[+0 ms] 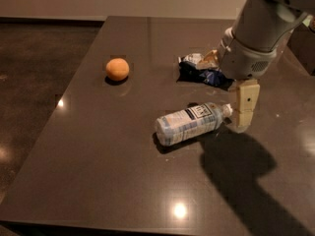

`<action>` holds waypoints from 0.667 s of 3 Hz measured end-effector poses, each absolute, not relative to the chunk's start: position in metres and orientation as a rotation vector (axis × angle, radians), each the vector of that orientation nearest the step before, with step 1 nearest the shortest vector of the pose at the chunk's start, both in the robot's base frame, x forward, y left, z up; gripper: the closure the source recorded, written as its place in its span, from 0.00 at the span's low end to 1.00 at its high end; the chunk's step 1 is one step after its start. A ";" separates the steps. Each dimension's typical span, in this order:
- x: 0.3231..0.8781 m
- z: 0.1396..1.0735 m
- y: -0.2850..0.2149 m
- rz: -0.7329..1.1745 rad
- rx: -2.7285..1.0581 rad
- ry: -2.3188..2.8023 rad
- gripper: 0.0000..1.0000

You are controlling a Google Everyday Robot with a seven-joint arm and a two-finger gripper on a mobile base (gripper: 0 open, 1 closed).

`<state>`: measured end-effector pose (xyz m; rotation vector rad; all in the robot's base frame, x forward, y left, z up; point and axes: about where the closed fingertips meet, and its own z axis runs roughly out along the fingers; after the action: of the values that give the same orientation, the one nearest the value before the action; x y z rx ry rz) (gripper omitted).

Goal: Place blue plastic bottle upright

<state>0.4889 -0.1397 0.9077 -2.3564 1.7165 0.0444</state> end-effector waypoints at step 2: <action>0.464 0.887 -0.140 0.062 -2.518 1.585 0.00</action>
Offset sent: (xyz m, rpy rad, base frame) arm -0.0428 -0.0059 -0.0292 -0.0716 0.0669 0.1845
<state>0.4641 -0.1403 0.8868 -2.5181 1.5854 0.0623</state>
